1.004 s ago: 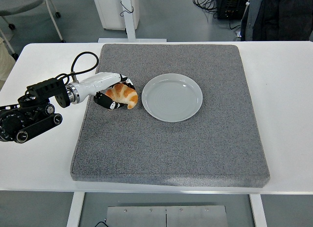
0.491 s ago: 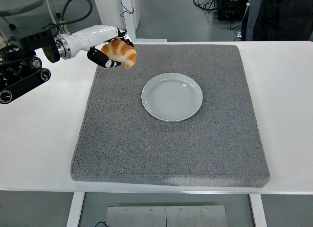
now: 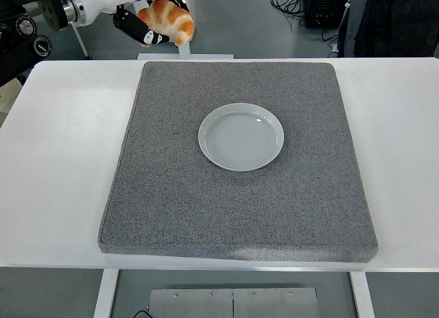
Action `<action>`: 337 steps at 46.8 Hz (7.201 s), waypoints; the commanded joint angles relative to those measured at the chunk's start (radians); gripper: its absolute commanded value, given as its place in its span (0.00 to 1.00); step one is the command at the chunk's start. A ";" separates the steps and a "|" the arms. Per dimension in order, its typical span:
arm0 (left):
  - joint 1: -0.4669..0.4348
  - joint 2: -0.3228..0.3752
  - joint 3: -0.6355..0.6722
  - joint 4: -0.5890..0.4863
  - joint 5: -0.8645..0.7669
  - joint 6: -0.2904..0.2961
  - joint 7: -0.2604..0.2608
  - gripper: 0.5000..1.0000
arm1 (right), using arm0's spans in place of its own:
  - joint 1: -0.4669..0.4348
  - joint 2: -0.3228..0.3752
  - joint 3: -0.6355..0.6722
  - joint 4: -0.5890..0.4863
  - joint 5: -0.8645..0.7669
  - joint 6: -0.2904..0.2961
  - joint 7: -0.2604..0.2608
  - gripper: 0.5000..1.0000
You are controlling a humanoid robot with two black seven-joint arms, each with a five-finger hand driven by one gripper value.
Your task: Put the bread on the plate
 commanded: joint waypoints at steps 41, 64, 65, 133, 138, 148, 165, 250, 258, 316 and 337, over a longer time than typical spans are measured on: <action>-0.090 -0.258 0.042 0.014 0.012 -0.023 0.012 0.00 | 0.000 0.000 0.000 0.000 0.000 0.001 0.000 1.00; -0.071 -0.353 0.136 0.067 0.023 -0.013 0.011 0.00 | 0.000 0.000 0.000 0.000 0.001 0.000 0.000 1.00; -0.068 -0.356 0.139 0.067 0.023 -0.011 0.011 0.00 | 0.000 0.000 0.000 0.000 0.000 0.001 0.000 1.00; 0.194 -0.539 0.245 0.336 0.086 0.069 0.000 0.00 | 0.000 0.000 0.002 0.000 0.000 0.000 0.000 1.00; 0.199 -0.540 0.271 0.340 0.080 0.089 -0.005 0.00 | 0.000 0.000 0.000 0.000 0.000 0.001 0.000 1.00; 0.210 -0.540 0.272 0.342 0.078 0.090 -0.006 0.00 | 0.000 0.000 0.000 0.000 0.001 0.000 0.000 1.00; 0.222 -0.539 0.274 0.342 0.080 0.098 -0.006 0.00 | 0.000 0.000 0.000 0.000 0.000 0.000 0.000 1.00; -0.245 -0.177 0.183 0.135 -0.437 -0.161 0.015 0.98 | 0.000 0.000 0.000 0.000 0.000 0.000 0.000 1.00; -0.248 -0.116 0.171 0.136 -0.546 -0.154 0.072 0.98 | 0.000 0.000 0.000 0.000 0.000 0.000 0.000 1.00; 0.334 -0.181 -0.475 0.477 -1.063 -0.220 0.067 0.98 | 0.000 0.000 0.000 0.000 0.000 0.000 0.000 1.00; 0.397 -0.402 -0.505 0.658 -1.210 -0.290 0.069 1.00 | 0.000 0.000 0.000 0.000 0.000 0.000 0.000 1.00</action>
